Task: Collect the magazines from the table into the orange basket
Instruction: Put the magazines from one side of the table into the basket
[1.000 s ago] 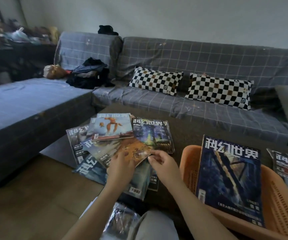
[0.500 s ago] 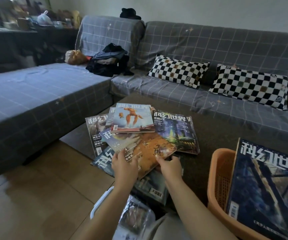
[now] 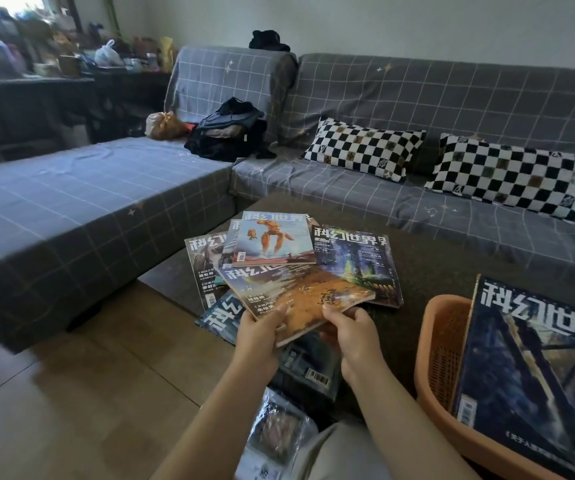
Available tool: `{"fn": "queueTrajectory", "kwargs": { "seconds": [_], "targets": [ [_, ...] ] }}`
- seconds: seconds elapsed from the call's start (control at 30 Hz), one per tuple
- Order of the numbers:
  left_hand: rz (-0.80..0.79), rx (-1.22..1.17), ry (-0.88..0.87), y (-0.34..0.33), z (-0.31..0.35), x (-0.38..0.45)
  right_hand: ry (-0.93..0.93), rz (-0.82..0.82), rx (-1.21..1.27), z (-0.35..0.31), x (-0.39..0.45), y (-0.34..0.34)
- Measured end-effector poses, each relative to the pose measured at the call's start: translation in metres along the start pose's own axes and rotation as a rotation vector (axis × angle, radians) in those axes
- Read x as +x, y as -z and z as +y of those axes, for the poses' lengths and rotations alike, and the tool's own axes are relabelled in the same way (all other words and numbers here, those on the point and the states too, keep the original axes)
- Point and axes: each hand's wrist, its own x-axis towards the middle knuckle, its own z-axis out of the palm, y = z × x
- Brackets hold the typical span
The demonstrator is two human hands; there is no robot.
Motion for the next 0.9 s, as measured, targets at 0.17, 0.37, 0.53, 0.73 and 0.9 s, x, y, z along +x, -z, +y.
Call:
{"fn": "queueTrajectory", "kwargs": {
  "seconds": [0.17, 0.37, 0.53, 0.73, 0.9],
  "targets": [
    [-0.077, 0.044, -0.021, 0.008, -0.009, -0.041, 0.055, 0.024, -0.042, 0.003, -0.041, 0.023],
    [-0.172, 0.073, -0.062, 0.022, -0.012, -0.091, 0.056, 0.014, 0.156, -0.002, -0.081, 0.056],
    [-0.294, 0.143, -0.138, 0.021, -0.008, -0.114, 0.1, -0.049, 0.261, -0.01, -0.105, 0.089],
    [-0.454, 0.263, -0.118, 0.001, -0.011, -0.12, 0.151, -0.069, 0.136, -0.024, -0.116, 0.139],
    [-0.592, 0.384, -0.118, -0.03, -0.027, -0.122, 0.201, -0.028, -0.006, -0.032, -0.121, 0.185]
  ]
}}
